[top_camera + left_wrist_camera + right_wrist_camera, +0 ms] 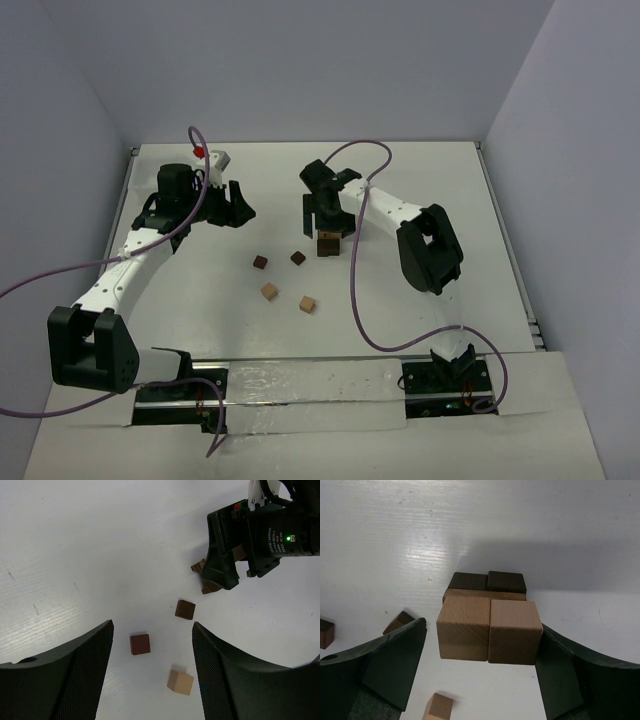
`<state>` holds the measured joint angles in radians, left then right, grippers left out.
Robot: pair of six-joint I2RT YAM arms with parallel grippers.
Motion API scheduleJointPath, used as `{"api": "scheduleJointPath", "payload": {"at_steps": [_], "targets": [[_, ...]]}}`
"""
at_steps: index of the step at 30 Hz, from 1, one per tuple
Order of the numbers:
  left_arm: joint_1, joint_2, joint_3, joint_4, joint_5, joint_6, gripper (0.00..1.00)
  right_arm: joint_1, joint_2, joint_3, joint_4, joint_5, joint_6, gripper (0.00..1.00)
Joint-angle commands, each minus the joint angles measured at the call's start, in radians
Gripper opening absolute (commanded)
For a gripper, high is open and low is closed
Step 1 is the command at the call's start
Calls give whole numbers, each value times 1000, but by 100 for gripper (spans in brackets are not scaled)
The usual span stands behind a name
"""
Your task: Build the wood block tower
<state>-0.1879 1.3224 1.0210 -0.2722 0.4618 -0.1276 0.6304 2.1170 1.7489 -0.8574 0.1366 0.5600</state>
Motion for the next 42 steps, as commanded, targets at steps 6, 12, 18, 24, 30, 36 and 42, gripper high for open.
{"api": "scheduleJointPath", "payload": {"at_steps": [6,12,18,24,30,36,42], "targets": [[8,-9,-2,52,30,-10,71,6,-25,33,10,-2,2,88],[8,-9,-3,53,29,-11,71,6,-23,31,12,-6,1,87],[8,-8,-4,54,32,-12,71,6,-23,30,13,-11,1,87],[8,-6,-2,53,33,-12,71,7,-25,24,16,-15,1,87],[10,-9,-5,54,32,-14,71,9,-28,21,17,-14,-1,94],[10,-5,-2,53,33,-12,73,10,-41,13,20,-14,-3,100],[11,-6,1,51,29,-10,74,14,-74,-15,26,12,-5,100]]}}
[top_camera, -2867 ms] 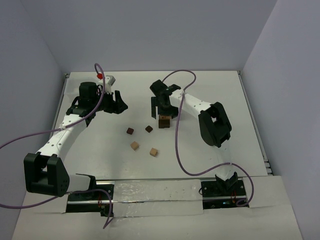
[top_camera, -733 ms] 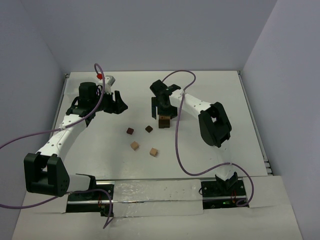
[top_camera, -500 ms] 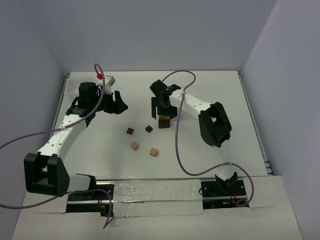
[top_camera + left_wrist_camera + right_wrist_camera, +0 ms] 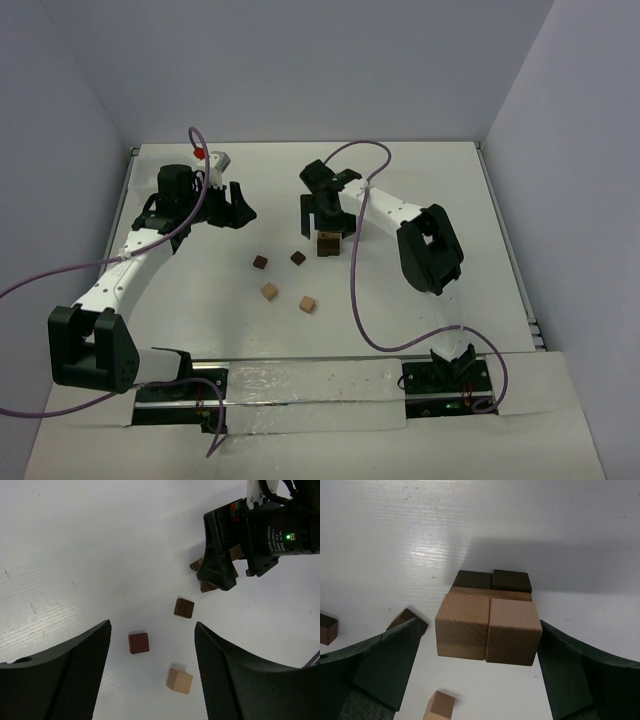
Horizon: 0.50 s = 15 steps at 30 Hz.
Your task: Build the wood block tower
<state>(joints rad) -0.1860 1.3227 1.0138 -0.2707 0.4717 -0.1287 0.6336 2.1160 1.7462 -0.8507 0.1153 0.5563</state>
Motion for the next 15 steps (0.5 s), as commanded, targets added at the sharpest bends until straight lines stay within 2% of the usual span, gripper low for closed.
{"api": "scheduleJointPath", "payload": {"at_steps": [1,9,15], "targets": [[10,-7,8,50,19,-8,74,13,-76,-20,23,35,-3,100],[11,-12,14,41,14,1,79,35,-199,-149,63,61,-19,100],[12,-30,11,37,12,22,81,75,-310,-255,109,17,-57,100]]}}
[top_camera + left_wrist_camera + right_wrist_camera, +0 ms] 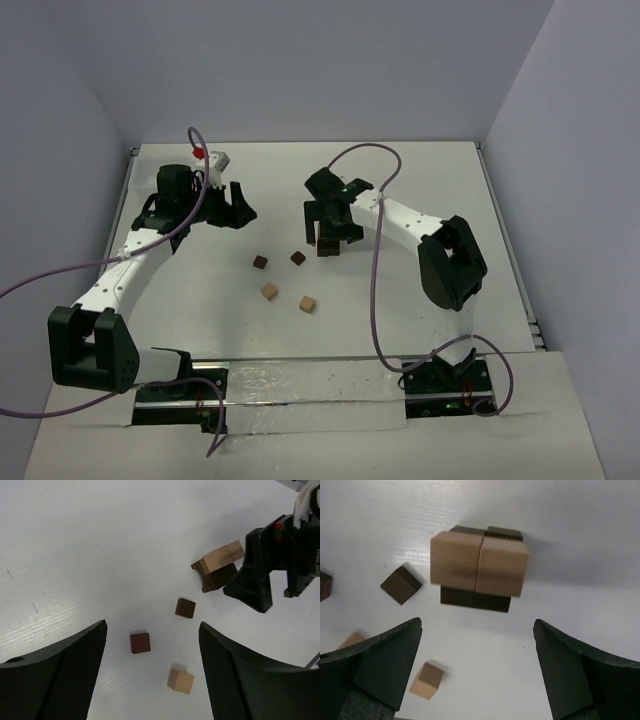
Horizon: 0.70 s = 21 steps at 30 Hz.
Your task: Build the wood block tower
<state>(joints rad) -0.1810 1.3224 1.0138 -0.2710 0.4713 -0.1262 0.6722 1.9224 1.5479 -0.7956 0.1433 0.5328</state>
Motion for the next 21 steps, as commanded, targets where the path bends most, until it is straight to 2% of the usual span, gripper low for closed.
{"api": "scheduleJointPath", "payload": {"at_steps": [1,5,8,10,14,17,21], "targets": [[8,-36,4,39,13,30,81,49,-138,-80,72,-26,-55,100],[10,-65,-12,20,44,81,84,111,-256,-159,112,-46,-123,100],[13,-91,-26,-8,95,175,86,149,-368,-216,165,-34,-209,100],[15,-112,-43,-56,152,260,86,164,-447,-279,244,-55,-333,99],[22,-149,-56,-125,214,328,84,183,-580,-376,309,-197,-477,90],[30,-180,-60,-148,243,325,83,220,-543,-384,273,-232,-518,83],[51,-210,-54,-162,253,284,82,281,-394,-357,229,-249,-524,75]]}}
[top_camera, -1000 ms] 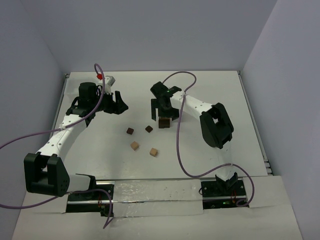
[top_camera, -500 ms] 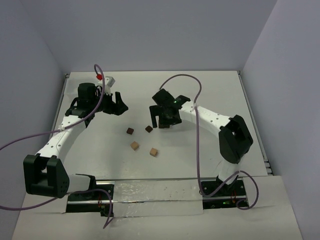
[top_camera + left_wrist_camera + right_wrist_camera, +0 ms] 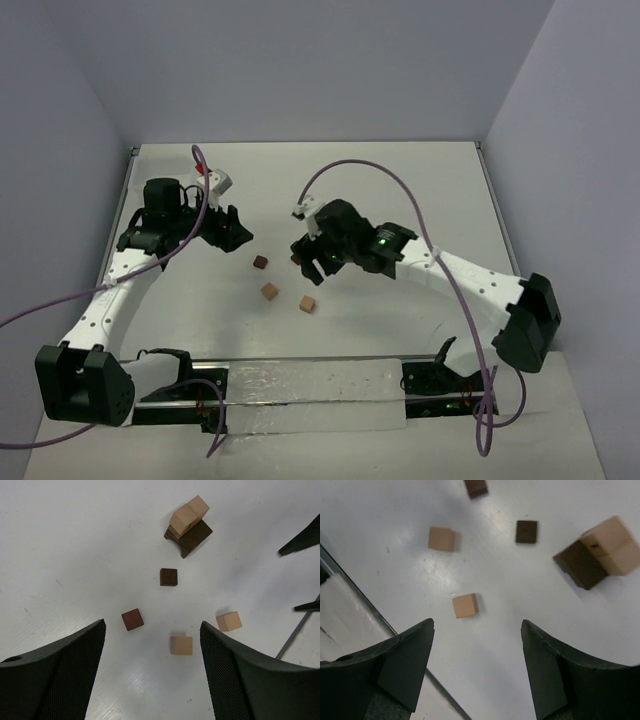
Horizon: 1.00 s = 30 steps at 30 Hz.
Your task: Build the wood block tower
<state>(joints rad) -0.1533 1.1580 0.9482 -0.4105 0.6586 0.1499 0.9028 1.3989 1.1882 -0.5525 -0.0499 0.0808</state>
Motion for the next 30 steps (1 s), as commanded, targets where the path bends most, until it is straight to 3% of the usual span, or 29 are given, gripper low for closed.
{"api": "scheduleJointPath", "payload": {"at_steps": [1,8,20,25,30], "targets": [[39,-55,15,-24,72,-7,82,68,161,5,-9,-63,-93,74],[116,-93,40,-21,132,-97,81,121,274,8,31,-49,-141,74],[149,-87,51,-1,156,-124,81,126,410,34,56,-5,-132,69],[152,-80,55,5,162,-126,81,126,448,62,56,-23,-137,41],[184,-64,57,19,173,-128,80,154,492,113,59,-23,-150,31]]}}
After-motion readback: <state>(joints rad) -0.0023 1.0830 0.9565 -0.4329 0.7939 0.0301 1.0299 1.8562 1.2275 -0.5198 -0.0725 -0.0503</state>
